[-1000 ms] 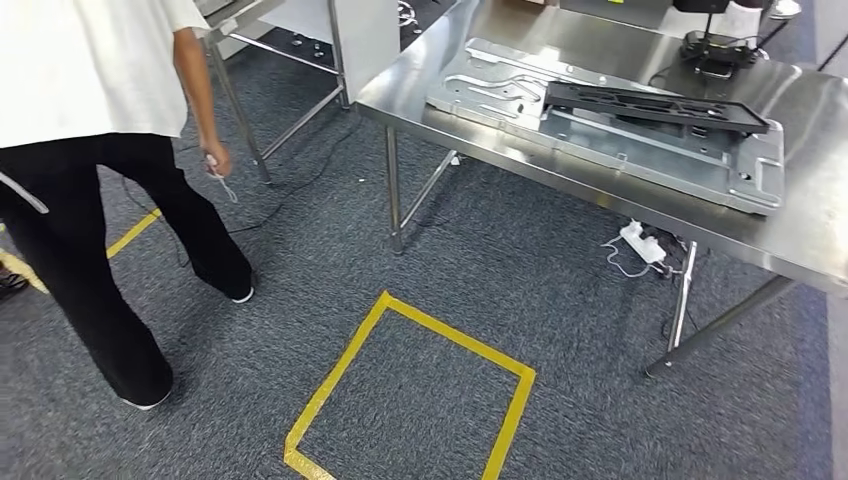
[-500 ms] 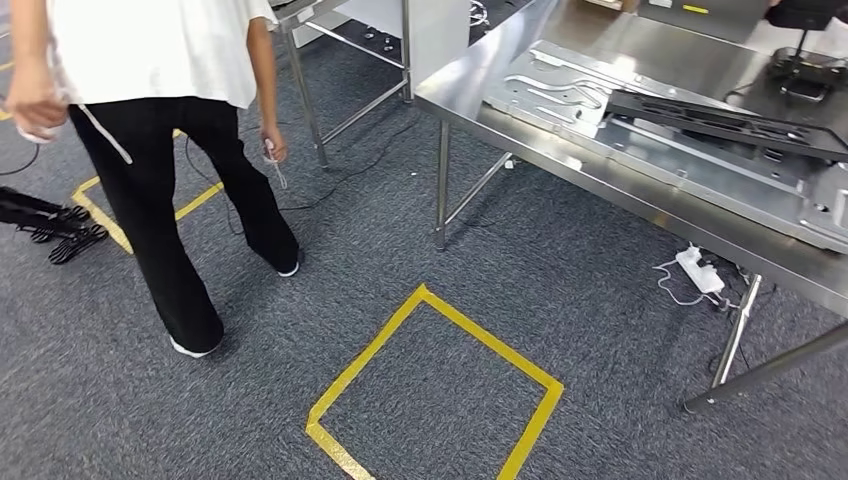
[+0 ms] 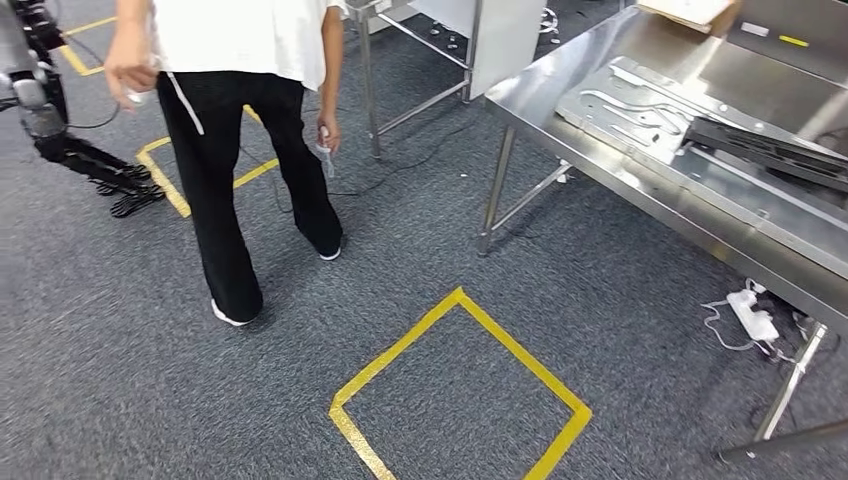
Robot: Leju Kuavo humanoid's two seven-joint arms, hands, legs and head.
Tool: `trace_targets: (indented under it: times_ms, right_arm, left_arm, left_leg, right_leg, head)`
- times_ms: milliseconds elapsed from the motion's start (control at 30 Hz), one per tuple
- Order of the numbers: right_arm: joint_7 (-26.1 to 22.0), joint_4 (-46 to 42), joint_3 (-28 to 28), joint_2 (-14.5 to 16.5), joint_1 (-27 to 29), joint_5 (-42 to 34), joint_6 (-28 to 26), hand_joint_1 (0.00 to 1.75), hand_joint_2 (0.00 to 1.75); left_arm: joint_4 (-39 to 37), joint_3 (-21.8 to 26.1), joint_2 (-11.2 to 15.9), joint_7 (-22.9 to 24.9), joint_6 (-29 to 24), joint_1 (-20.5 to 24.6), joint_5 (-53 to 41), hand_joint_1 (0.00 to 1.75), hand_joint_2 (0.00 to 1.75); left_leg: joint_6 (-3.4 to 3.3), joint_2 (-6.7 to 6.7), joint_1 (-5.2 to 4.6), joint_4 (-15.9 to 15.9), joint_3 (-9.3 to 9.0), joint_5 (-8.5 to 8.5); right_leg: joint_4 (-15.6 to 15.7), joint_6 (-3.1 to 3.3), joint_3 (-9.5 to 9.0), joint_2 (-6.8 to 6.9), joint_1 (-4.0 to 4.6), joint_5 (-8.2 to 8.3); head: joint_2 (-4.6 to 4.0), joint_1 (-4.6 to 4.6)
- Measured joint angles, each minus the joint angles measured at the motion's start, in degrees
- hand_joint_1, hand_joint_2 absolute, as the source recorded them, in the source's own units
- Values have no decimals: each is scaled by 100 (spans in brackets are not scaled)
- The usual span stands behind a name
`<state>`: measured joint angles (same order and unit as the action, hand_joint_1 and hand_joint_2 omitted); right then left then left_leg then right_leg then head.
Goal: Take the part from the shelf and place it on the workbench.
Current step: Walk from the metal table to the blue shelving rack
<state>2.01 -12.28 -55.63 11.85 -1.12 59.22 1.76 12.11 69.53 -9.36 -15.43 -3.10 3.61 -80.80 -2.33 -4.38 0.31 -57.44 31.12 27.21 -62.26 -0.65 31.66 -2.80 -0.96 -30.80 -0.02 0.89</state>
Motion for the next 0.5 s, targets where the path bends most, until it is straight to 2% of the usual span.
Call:
trace_targets:
  times_ms: [33,67,133,167,200,233,267,300,333,367,400,433,500]
  right_arm:
    - [-3,0,0,-1,6,15,-2,0,0]
    - [-7,0,1,-2,9,31,-8,0,0]
    - [-11,0,4,-2,-5,59,-33,0,0]
    - [-11,0,8,0,-8,74,-51,0,0]
    - [-13,0,11,2,-9,88,-69,0,0]
    - [-15,0,14,4,-3,102,-85,0,0]
    - [-16,0,17,4,5,114,-99,0,0]
    - [-17,0,18,4,11,120,-108,0,0]
    - [-17,0,19,4,16,125,-116,0,0]
    - [-17,0,20,4,16,126,-120,0,0]
    - [-17,0,20,4,12,126,-122,0,0]
    - [-17,0,21,4,8,126,-122,0,0]
    - [-17,0,25,8,2,126,-121,0,0]
  left_arm:
    - [-1,0,-2,-2,0,6,-4,0,0]
    - [-1,0,-3,-4,0,8,-8,0,0]
    - [0,0,-2,-5,1,5,-13,0,0]
    - [1,0,1,-6,2,0,-15,0,0]
    - [1,0,4,-6,2,-1,-19,0,0]
    - [1,0,7,-7,2,3,-21,0,0]
    - [1,0,7,-7,0,9,-24,0,0]
    - [0,0,6,-8,-2,13,-26,0,0]
    - [0,0,4,-9,-3,14,-26,0,0]
    - [-1,0,1,-10,-4,10,-27,0,0]
    - [-1,0,-1,-11,-5,1,-27,0,0]
    - [-1,0,-2,-12,-6,-7,-28,0,0]
    - [-1,0,1,-14,-8,-4,-27,0,0]
  left_leg:
    - [32,-62,0,-22,27,1]
    - [72,-123,4,-37,58,-4]
    - [157,-239,17,-34,106,-27]
    - [191,-190,20,-68,128,-4]
    - [219,-79,19,-169,178,69]
    - [244,73,18,-389,279,210]
    - [267,242,23,-726,435,404]
    - [292,325,33,-1120,623,600]
    - [315,367,44,-1481,792,745]
    - [331,386,54,-1683,880,788]
    - [340,403,61,-1650,848,712]
    - [342,441,67,-1363,682,538]
    - [317,638,56,-504,204,192]
  right_leg:
    - [251,14,-98,-113,-3,83]
    - [366,28,-137,-194,1,95]
    - [394,66,-146,-103,8,101]
    - [420,102,-160,-31,1,116]
    - [449,144,-174,48,-7,132]
    - [475,182,-182,133,-13,145]
    - [481,208,-183,220,0,147]
    - [479,224,-176,305,13,144]
    - [477,228,-170,395,23,140]
    - [475,228,-168,480,28,136]
    - [474,222,-170,559,30,130]
    - [473,210,-181,631,29,121]
    - [468,166,-219,757,42,92]
  head:
    - [0,0]
    - [0,-1]
    - [0,-1]
    - [0,-2]
    - [0,-6]
    - [0,-11]
    - [0,-15]
    - [1,-18]
    - [1,-18]
    - [1,-17]
    - [1,-17]
    - [0,-17]
    - [0,-17]
